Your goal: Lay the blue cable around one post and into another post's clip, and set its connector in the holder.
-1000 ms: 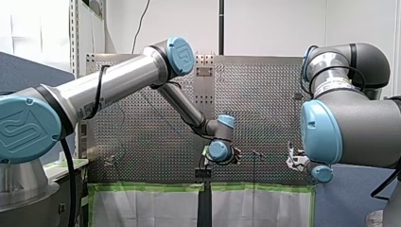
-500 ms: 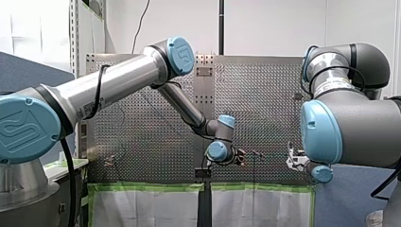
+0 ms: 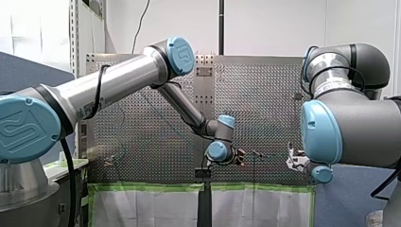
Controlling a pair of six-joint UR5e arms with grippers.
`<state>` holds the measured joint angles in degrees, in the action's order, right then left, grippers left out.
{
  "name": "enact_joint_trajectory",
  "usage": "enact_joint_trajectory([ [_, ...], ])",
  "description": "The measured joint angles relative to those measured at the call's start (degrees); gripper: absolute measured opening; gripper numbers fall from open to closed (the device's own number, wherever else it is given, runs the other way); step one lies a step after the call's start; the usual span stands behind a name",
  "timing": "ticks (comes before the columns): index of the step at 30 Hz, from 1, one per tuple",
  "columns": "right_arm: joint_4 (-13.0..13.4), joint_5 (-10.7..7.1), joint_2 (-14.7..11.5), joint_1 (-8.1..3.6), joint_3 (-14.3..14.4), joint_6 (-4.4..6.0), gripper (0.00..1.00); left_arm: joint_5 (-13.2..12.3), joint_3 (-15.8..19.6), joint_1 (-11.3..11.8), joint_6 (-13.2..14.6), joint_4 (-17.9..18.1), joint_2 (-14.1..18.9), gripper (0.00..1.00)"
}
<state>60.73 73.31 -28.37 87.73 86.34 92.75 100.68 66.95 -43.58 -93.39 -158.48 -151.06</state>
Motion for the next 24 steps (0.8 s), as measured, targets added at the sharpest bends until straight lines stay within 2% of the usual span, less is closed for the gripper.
enact_joint_trajectory([
  [24,0.19,-0.17,0.27,0.0,0.01,0.08,0.0,-0.05,0.0,0.02,0.5,-0.43,0.04,1.0],
])
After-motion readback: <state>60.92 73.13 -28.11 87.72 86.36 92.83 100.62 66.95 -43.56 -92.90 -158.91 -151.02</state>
